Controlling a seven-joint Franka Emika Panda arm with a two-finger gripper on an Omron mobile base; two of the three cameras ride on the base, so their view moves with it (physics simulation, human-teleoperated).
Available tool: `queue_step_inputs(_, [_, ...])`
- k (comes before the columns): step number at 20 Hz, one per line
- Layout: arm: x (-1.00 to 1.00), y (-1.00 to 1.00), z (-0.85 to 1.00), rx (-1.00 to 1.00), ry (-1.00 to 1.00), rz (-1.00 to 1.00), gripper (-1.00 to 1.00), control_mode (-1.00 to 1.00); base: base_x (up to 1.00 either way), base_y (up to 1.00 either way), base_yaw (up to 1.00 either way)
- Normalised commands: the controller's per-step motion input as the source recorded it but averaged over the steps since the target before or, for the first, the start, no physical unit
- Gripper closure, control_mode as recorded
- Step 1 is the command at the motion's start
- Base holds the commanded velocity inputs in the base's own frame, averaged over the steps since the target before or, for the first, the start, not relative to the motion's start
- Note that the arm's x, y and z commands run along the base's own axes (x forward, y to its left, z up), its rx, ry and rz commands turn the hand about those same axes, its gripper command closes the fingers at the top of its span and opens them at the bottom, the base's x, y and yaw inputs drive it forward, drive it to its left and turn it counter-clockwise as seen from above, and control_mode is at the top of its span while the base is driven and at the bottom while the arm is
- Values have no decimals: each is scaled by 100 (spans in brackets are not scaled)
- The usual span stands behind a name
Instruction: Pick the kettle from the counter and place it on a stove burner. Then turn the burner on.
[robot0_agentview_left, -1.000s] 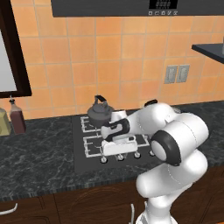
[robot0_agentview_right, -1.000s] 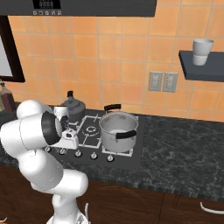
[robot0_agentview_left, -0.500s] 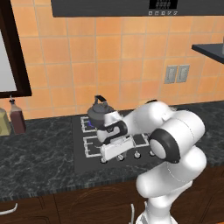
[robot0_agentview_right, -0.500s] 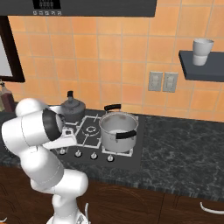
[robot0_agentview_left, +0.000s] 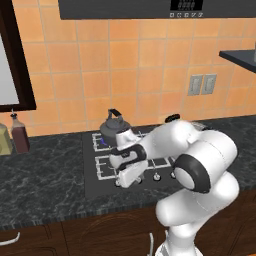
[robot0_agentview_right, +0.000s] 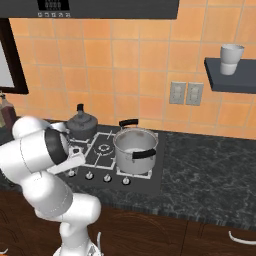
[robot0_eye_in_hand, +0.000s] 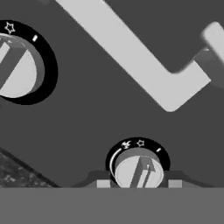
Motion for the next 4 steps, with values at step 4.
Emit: queue_step_inputs(4, [-42, -27, -5, 6, 0, 25, 100, -100, 0, 0, 0])
